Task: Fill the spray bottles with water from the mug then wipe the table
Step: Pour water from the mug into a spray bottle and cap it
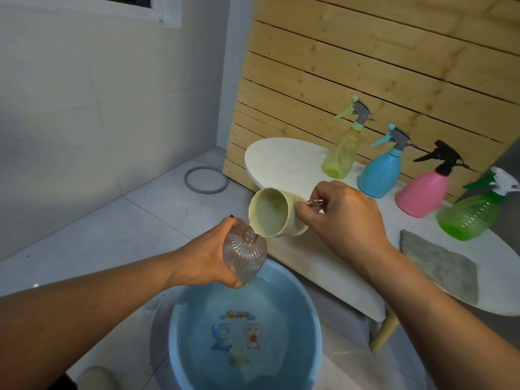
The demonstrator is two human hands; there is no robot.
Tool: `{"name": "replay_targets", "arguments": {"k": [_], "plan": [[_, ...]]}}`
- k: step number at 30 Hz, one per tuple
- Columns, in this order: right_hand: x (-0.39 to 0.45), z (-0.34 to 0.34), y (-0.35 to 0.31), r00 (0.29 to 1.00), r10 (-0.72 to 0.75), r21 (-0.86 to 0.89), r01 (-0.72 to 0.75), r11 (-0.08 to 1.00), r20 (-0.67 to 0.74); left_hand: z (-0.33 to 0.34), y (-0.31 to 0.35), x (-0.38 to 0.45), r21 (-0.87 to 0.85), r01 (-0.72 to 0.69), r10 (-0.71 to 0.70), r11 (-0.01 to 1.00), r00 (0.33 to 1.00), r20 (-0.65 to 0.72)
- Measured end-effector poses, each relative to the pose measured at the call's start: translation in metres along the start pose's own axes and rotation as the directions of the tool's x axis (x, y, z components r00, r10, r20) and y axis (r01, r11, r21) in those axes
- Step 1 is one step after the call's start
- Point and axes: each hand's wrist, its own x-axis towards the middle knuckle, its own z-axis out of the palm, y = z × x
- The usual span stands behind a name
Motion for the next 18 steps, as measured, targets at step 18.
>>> {"name": "replay_targets", "arguments": {"k": [18], "plan": [[0.0002, 0.0030, 0.0025, 0.999, -0.035, 0.009, 0.036, 0.999, -0.026, 0.0003, -0.0017, 0.0000, -0.007, 0.002, -0.003, 1.000, 1.000, -0.004]]}}
